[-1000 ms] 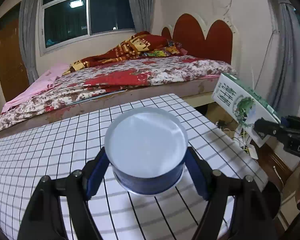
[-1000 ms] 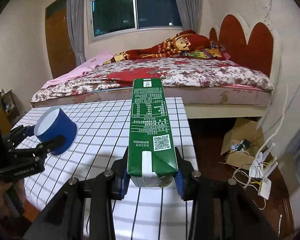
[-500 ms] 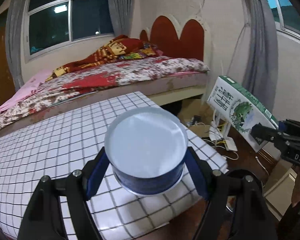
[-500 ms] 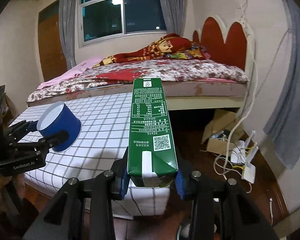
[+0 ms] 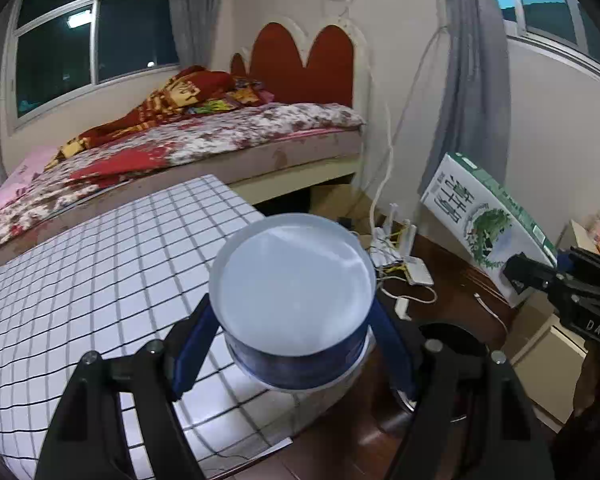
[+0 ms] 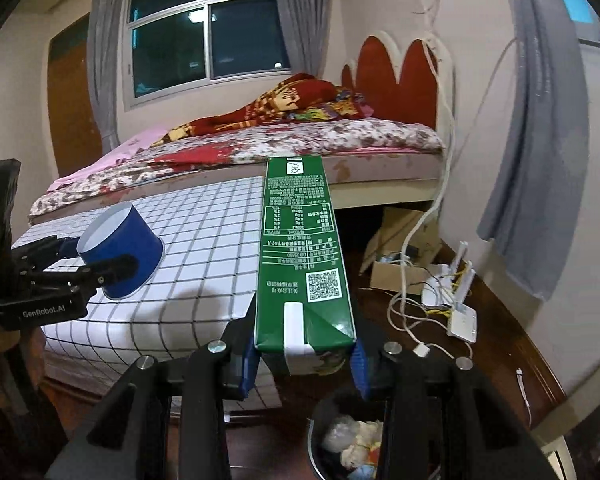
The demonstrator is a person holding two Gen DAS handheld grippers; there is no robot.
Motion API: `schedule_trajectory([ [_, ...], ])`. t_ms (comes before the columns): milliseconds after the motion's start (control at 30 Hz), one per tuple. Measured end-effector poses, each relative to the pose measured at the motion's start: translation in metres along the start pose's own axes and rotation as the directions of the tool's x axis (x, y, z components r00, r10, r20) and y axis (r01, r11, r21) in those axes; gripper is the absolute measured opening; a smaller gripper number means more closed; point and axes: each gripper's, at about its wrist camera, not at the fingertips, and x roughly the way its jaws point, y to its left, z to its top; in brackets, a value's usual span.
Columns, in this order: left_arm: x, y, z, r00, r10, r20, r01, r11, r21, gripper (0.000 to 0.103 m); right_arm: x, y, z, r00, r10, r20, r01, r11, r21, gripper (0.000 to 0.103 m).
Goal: Collect trash
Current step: 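Carry the green carton over the bin while the left tool carries the blue cup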
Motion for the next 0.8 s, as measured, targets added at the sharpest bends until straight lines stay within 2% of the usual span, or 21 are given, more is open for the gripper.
schedule_trajectory([
  [400,0.014,-0.057,-0.006,0.995,-0.091,-0.03,0.092,0.994,0.053,0.076,-0.022,-0.05,-0.031,0.997,-0.077,-0.028,0.078,0.996,0.053,0.04],
  [800,0.036,-0.11,-0.019,0.981,-0.172,-0.092,0.181,0.978,0.102,0.076,-0.027,-0.083,-0.059,0.986,-0.141,-0.091,0.148,0.986,0.079,0.04],
])
